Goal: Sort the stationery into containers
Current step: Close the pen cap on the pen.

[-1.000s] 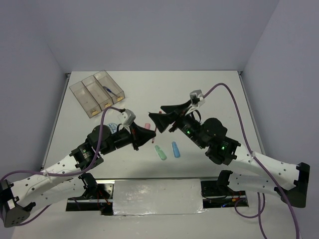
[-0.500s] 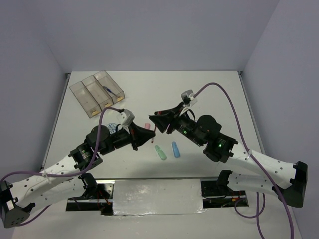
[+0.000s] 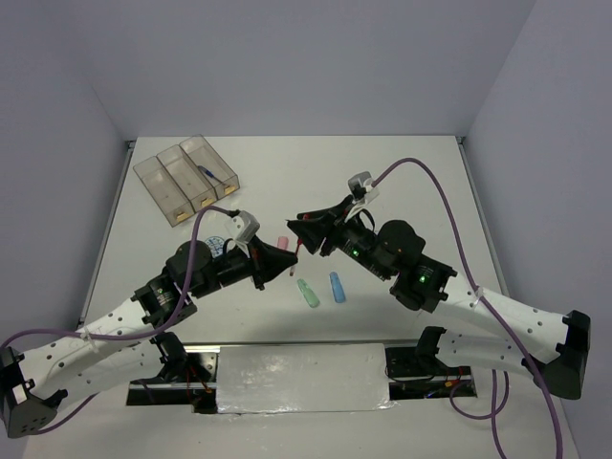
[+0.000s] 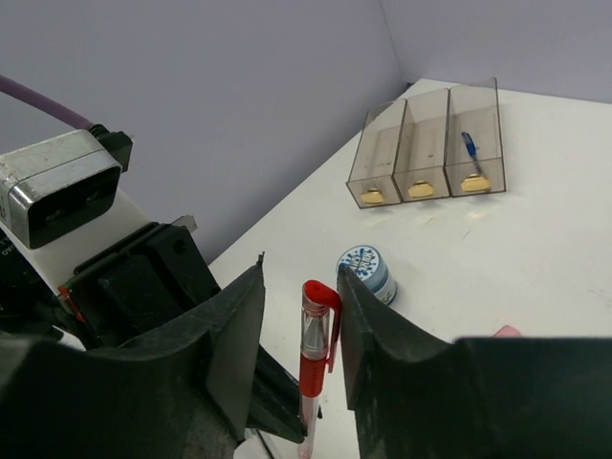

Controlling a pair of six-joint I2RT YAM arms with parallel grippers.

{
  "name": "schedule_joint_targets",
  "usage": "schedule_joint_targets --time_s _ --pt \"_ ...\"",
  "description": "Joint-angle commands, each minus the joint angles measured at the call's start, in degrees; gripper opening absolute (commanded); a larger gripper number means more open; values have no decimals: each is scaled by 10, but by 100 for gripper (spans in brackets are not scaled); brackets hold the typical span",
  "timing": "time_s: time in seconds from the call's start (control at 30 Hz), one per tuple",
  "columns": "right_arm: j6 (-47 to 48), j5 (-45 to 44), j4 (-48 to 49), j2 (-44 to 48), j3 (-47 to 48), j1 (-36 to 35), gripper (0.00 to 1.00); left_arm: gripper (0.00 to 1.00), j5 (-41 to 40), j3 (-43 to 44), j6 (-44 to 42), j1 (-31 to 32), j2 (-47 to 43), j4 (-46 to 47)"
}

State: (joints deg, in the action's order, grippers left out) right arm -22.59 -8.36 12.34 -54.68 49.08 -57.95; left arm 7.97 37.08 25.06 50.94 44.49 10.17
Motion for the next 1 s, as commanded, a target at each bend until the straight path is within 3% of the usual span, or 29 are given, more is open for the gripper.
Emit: schedule_joint_targets --time_s 0.0,0.07,0.17,0.23,0.27,0.97 --pt "5 -1 14 6 23 6 42 0 5 5 -19 0 -5 20" --pt "6 2 13 4 24 6 28 0 5 4 -19 1 -8 21" --pt "6 4 12 4 24 7 22 0 1 2 -19 1 -9 20" --pt "5 7 13 3 23 7 13 0 -2 2 -19 1 -10 20" --pt "4 7 12 1 23 7 0 0 -3 3 -18 0 -10 20" --pt "-12 53 87 2 -100 6 0 0 -27 72 -19 1 -11 51"
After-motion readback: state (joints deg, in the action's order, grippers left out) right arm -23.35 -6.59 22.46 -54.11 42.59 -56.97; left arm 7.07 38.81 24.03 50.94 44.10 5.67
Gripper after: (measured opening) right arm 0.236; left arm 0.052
